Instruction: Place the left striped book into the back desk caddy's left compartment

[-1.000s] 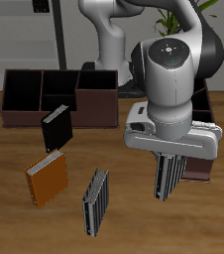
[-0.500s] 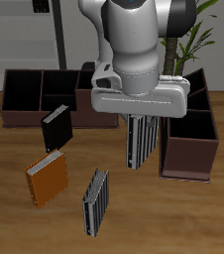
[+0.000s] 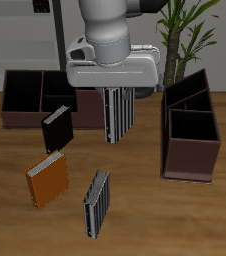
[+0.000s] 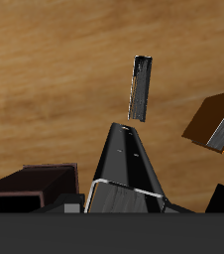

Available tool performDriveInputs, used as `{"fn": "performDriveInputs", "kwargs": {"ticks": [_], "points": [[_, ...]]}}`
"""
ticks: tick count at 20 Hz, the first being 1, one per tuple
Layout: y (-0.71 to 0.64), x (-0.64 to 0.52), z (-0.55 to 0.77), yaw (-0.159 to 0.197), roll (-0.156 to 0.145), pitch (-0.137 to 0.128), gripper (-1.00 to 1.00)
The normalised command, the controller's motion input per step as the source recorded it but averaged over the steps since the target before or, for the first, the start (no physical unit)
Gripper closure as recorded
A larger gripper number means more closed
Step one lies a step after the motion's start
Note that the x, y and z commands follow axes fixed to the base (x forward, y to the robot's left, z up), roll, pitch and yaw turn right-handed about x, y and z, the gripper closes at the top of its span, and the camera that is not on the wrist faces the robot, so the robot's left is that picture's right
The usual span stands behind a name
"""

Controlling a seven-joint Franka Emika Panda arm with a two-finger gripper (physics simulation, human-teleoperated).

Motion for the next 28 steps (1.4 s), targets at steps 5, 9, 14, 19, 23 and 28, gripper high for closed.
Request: {"fn": "performDriveInputs", "kwargs": {"ticks": [5, 9, 14, 19, 23, 28], "points": [[-0.38, -0.55, 0.31, 0.048, 0.011, -0.059, 1.00], [-0.38, -0.45, 0.09, 0.077, 0.015, -0.011, 1.00], [-0.45, -0.38, 0.03, 0.091, -0.012, 0.003, 1.00], [-0.30, -0.27, -0.02, 0.003, -0.009, 0.042, 1.00], [-0.07, -0.38, -0.13, 0.080, 0.013, 0.047, 1.00], [-0.25, -0.44, -0.06, 0.062, 0.008, 0.010, 1.00]]}}
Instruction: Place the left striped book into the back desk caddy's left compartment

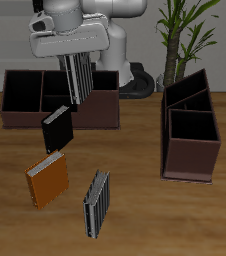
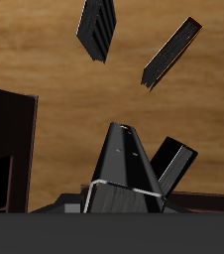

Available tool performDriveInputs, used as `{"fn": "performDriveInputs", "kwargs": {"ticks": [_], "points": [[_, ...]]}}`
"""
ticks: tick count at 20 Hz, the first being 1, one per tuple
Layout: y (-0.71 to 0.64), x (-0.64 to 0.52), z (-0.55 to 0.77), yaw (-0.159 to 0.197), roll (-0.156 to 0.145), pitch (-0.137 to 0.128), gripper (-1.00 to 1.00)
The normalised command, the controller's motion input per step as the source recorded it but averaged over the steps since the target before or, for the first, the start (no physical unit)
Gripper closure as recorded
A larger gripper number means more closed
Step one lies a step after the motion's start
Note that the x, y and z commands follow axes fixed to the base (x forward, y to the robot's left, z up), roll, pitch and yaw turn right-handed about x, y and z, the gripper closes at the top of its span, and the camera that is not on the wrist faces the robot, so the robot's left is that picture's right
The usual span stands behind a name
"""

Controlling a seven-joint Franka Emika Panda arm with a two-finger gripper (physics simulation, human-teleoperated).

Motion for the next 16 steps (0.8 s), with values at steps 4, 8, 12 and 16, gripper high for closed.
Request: {"fn": "performDriveInputs", "kwargs": {"ticks": [4, 8, 12, 16], "points": [[-0.47, -0.40, -0.01, -0.010, -0.030, 0.005, 1.00], [-0.50, -0.32, -0.11, 0.003, -0.044, 0.037, 1.00], [-0.42, -0.31, -0.05, 0.024, -0.036, 0.012, 1.00], [-0.37, -0.31, -0.03, 0.048, -0.012, -0.009, 1.00]]}}
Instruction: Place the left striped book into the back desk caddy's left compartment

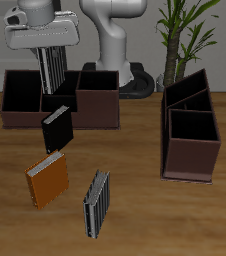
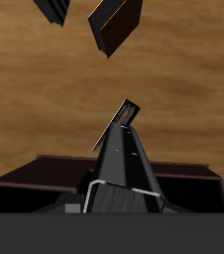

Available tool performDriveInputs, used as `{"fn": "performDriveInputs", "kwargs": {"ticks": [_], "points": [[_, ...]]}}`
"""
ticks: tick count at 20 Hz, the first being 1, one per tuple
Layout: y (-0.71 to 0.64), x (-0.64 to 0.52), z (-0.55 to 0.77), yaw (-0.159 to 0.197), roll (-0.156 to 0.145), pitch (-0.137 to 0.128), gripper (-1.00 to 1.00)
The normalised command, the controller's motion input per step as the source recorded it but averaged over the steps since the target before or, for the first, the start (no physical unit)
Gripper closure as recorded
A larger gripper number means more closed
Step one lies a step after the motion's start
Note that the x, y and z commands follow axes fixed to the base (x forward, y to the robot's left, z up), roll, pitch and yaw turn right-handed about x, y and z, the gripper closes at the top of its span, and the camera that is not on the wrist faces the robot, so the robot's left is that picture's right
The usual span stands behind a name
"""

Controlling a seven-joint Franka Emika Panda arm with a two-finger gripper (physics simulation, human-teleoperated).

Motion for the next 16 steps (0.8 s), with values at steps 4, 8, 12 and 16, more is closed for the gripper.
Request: {"fn": "performDriveInputs", "kwargs": {"ticks": [4, 8, 12, 16], "points": [[-0.44, -0.14, -0.02, -0.018, -0.037, 0.016, 1.00], [-0.41, -0.22, -0.05, 0.007, -0.037, -0.005, 1.00], [-0.26, -0.08, -0.07, -0.008, -0.037, 0.003, 1.00], [-0.28, -0.10, -0.24, 0.006, -0.048, 0.016, 1.00]]}}
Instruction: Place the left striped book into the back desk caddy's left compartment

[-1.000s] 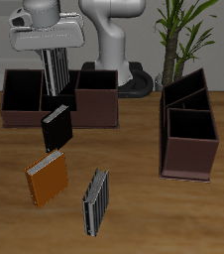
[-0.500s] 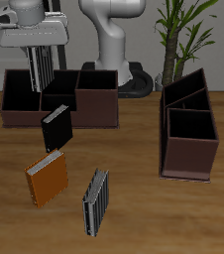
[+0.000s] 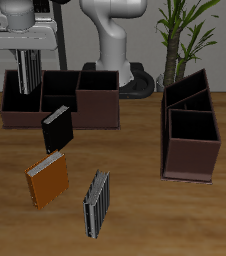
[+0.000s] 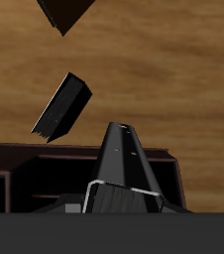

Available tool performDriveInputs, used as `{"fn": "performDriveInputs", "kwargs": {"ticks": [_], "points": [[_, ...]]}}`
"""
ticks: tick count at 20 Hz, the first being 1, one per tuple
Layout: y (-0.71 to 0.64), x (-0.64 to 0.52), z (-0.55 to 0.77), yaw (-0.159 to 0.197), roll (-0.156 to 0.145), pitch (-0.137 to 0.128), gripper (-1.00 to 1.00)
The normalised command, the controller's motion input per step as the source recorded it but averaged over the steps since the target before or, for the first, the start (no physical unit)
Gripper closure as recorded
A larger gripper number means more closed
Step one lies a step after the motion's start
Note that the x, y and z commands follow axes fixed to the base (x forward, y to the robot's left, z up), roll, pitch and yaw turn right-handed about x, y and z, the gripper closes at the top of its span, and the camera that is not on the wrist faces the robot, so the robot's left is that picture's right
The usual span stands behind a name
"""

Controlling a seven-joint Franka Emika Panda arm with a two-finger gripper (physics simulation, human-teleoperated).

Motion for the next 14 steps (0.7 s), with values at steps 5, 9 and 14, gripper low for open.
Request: {"fn": "performDriveInputs", "kwargs": {"ticks": [5, 9, 14], "points": [[-0.24, -0.10, -0.34, -0.018, -0.046, 0.020, 1.00], [-0.11, -0.05, -0.29, -0.014, -0.046, 0.013, 1.00], [-0.03, -0.21, -0.30, 0.013, -0.044, 0.021, 1.00]]}}
